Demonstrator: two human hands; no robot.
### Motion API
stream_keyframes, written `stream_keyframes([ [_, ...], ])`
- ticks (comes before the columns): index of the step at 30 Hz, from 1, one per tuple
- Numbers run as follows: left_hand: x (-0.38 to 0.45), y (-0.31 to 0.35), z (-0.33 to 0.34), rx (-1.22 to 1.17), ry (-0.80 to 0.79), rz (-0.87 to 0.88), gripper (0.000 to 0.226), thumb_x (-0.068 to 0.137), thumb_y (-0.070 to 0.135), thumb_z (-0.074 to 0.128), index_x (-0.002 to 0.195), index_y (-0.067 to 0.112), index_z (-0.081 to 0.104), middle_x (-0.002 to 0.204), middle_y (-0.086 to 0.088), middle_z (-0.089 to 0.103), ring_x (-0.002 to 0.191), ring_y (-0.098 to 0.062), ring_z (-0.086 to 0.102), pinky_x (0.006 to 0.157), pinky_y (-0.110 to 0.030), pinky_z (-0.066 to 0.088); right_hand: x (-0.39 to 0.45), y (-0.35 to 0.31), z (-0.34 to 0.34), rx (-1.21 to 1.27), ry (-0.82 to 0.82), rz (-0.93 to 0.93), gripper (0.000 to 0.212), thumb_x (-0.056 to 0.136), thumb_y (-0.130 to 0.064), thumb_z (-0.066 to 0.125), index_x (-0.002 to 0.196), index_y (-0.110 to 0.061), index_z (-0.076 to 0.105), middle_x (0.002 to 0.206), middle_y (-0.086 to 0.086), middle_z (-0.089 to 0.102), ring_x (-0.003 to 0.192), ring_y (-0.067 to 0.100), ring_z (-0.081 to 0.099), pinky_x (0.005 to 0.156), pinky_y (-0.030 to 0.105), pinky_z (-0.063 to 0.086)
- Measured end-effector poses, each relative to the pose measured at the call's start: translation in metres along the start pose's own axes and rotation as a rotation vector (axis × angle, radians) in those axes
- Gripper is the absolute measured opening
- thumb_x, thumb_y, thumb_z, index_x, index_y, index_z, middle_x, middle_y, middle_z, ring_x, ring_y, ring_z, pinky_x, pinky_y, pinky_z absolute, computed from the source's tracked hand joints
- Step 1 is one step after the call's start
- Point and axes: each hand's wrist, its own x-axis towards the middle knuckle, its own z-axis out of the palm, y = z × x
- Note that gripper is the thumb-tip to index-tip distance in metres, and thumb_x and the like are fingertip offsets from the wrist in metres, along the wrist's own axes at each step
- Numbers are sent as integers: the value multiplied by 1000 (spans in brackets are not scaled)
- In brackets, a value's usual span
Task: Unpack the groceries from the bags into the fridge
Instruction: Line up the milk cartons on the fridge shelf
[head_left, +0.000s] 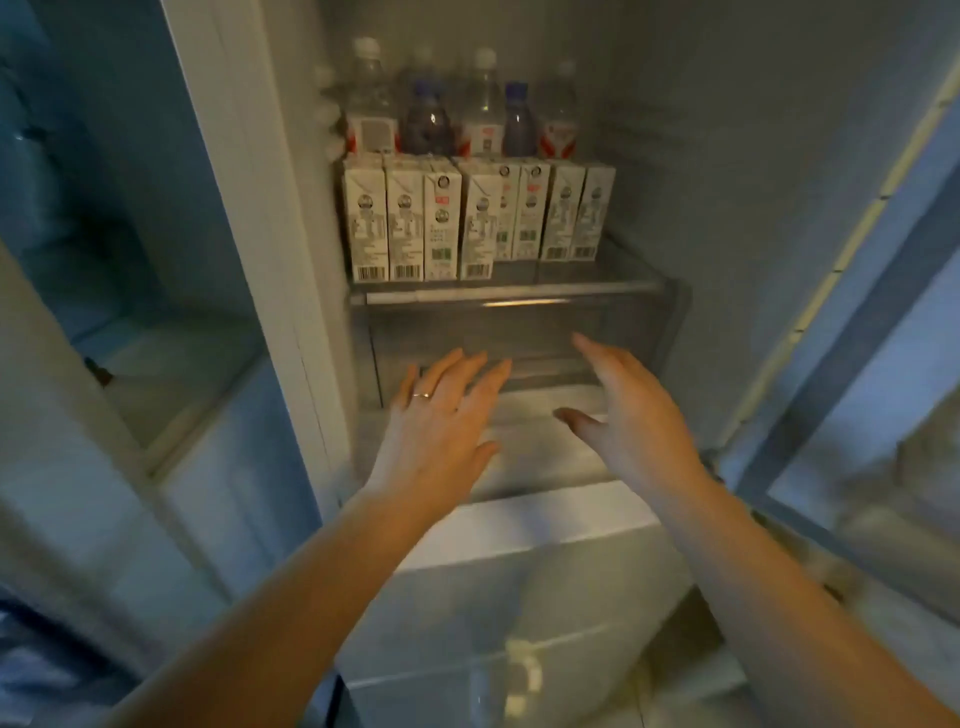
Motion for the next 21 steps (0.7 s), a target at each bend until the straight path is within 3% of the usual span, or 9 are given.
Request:
stream_keyframes([
  [5,-69,35,10,-71,-179,110,82,76,37,75,144,20,32,148,-9,37,138,-30,30,111,-54,19,-108,-1,0,-86,-114,175,78,82,-33,69,146,-27,25,147,-2,35,134,17,33,106,27,29],
  [9,-112,76,17,-131,-414,176,80,88,41,59,150,28,9,157,0,10,145,-21,3,116,-47,-1,-188,4,-10,-91,-165,318,78,81,-31,70,146,-23,27,147,0,35,135,19,32,107,30,29],
  [21,-192,269,44,-277,-629,569,84,83,42,65,149,26,16,155,-3,19,143,-22,15,114,-50,8,-424,68,-82,-148,-86,778,80,79,-32,72,146,-24,28,148,2,35,135,22,33,109,37,32],
])
